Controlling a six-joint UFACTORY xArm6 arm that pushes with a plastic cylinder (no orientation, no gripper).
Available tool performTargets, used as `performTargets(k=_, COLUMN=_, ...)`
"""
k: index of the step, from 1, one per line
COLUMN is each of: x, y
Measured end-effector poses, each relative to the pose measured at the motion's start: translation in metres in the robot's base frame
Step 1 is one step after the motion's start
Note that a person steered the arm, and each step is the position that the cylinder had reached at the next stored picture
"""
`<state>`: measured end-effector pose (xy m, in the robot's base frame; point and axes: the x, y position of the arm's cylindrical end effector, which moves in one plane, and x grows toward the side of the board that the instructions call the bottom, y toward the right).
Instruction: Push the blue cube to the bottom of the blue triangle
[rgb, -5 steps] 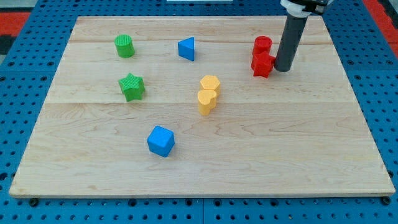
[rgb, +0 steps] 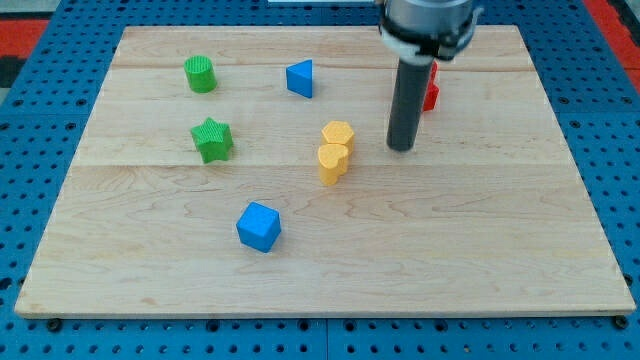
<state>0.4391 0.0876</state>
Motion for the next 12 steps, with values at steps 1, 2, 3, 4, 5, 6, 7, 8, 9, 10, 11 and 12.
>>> performTargets(k=1, x=0.071, y=-0.034)
performTargets(k=2, x=0.108, y=-0.119)
performTargets(k=3, x=0.154, y=-0.157)
performTargets(k=4, x=0.113, y=-0.182)
performTargets(k=5, x=0.094, y=-0.185)
performTargets(k=6, x=0.08, y=-0.211)
performTargets(k=7, x=0.061, y=-0.217)
performTargets(k=8, x=0.061, y=-0.177)
performTargets(k=9, x=0.077, y=-0.179)
performTargets(k=10, x=0.046, y=-0.148)
performTargets(k=11, x=0.004, y=-0.149)
performTargets(k=12, x=-0.036, y=-0.143)
